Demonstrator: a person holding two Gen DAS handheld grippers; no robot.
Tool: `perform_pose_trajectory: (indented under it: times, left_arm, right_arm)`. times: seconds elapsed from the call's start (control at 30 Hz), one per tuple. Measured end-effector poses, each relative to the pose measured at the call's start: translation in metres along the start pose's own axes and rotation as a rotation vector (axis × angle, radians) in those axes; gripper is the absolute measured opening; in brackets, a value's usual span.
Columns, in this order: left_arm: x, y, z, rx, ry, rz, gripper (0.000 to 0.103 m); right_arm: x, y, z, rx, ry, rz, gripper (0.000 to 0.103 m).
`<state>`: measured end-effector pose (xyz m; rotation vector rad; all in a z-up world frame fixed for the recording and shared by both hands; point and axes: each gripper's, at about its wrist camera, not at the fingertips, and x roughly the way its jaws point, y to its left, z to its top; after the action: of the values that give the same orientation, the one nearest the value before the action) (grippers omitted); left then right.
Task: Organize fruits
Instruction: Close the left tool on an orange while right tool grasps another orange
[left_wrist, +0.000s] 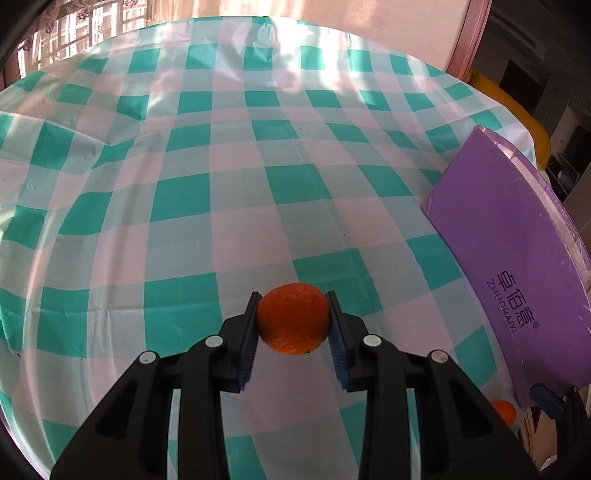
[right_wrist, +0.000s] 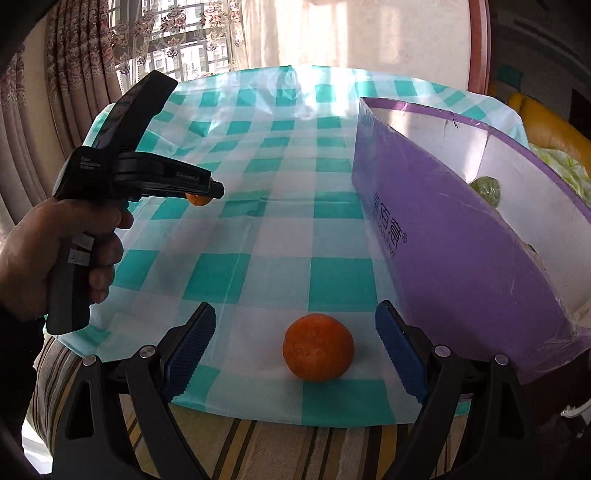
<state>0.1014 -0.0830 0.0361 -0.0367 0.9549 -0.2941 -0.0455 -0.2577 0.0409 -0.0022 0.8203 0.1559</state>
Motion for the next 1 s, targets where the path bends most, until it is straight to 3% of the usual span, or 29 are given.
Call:
perform_pose_trajectory:
  times: [0.1,0.17,0.4,0.63,0.77,1.0]
  left_arm:
    - [-0.03,0.003,-0.033,-0.006,-0.037,-0.021,0.034]
    - [-0.045,0.003,-0.054,-0.012,-0.056,-0.024,0.034]
    - [-0.08,-0.004,-0.112,0.0,-0.121,0.041,0.034]
    - [-0.101,-0.006,-0.124,0.024,-0.158,0.1,0.034]
    - [-0.108,-0.016,-0.129,0.066,-0.177,0.15,0.034]
    - [-0.12,-0.037,-0.131,0.148,-0.214,0.204,0.034]
  right_arm:
    - [0.007,-0.002,-0.001,0.013,0.032,0.003,0.084]
    - [0.014,-0.005,-0.002,0.029,0.062,0.009,0.077]
    - [0.03,-0.014,-0.004,0.079,0.125,0.041,0.061]
    - [0.03,-0.014,-0.005,0.08,0.125,0.056,0.057]
    - [0.029,-0.012,-0.006,0.075,0.119,0.061,0.045]
    - [0.018,-0.003,-0.006,0.023,0.074,0.095,0.044]
